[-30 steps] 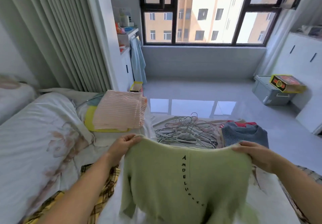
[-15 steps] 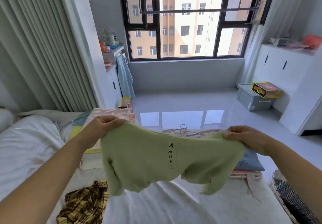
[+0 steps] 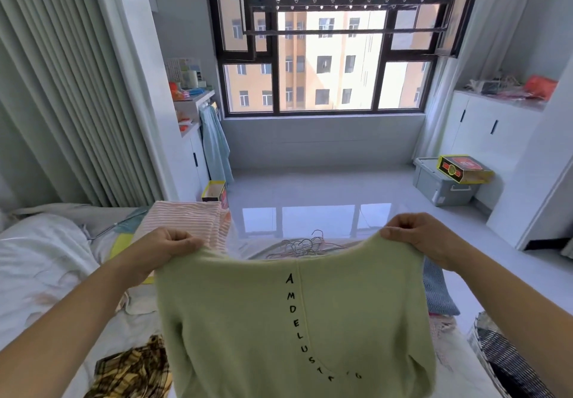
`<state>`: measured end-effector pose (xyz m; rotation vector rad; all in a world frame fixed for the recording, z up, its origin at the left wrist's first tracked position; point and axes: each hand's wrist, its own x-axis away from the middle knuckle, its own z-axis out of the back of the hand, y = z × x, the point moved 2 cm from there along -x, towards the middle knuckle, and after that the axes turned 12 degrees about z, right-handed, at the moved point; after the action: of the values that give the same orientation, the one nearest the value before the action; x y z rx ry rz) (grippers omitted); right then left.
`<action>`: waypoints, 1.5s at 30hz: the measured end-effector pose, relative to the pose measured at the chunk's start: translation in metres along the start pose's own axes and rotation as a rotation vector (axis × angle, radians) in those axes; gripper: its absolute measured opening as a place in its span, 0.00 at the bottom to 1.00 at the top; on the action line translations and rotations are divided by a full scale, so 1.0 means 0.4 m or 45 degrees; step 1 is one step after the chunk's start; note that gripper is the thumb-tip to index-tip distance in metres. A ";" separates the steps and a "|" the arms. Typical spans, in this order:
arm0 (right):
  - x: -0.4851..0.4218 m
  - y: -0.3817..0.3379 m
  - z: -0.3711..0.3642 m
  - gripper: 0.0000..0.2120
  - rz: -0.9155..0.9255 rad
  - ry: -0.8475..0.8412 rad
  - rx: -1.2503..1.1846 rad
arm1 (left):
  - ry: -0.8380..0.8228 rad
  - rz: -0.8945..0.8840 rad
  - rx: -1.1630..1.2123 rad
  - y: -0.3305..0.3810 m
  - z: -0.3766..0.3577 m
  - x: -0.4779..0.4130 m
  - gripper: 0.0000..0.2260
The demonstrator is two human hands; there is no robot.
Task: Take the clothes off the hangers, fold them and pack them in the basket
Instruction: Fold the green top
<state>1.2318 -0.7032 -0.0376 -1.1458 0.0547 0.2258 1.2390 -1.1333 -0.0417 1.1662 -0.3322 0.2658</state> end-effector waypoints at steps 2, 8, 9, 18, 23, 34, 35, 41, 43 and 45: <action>-0.002 -0.009 0.005 0.07 0.006 0.000 0.069 | 0.055 0.049 -0.290 -0.005 -0.015 0.002 0.11; 0.014 -0.003 0.028 0.06 -0.039 -0.089 0.233 | 0.127 -0.074 -0.363 -0.003 -0.053 0.022 0.10; 0.018 0.002 0.034 0.05 -0.046 -0.108 0.261 | 0.160 -0.104 -0.169 0.000 -0.048 0.023 0.09; 0.054 0.059 0.013 0.20 -0.424 -0.414 0.494 | -0.041 -0.141 0.485 0.019 -0.079 0.046 0.13; 0.071 0.032 0.029 0.26 -0.299 -0.359 -0.111 | -0.235 0.189 -0.268 -0.018 -0.044 0.087 0.22; -0.044 0.066 0.027 0.09 -0.393 -0.105 -0.258 | 0.039 0.126 0.134 -0.021 -0.035 -0.062 0.09; -0.056 0.082 0.014 0.09 -0.410 -0.087 -0.202 | 0.078 0.137 0.097 -0.028 -0.044 -0.082 0.09; -0.197 -0.008 0.024 0.06 -0.151 0.109 0.000 | 0.306 -0.091 0.050 0.106 0.026 -0.167 0.06; -0.235 -0.099 0.052 0.06 -0.002 0.186 0.006 | 0.348 -0.205 0.098 0.197 0.071 -0.155 0.05; -0.250 -0.181 0.079 0.07 0.125 0.213 0.108 | 0.371 -0.271 0.142 0.274 0.104 -0.127 0.05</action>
<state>1.1467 -0.7177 0.0562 -1.0765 0.2667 0.2121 1.1467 -1.1328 0.0464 1.2425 0.0632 0.2657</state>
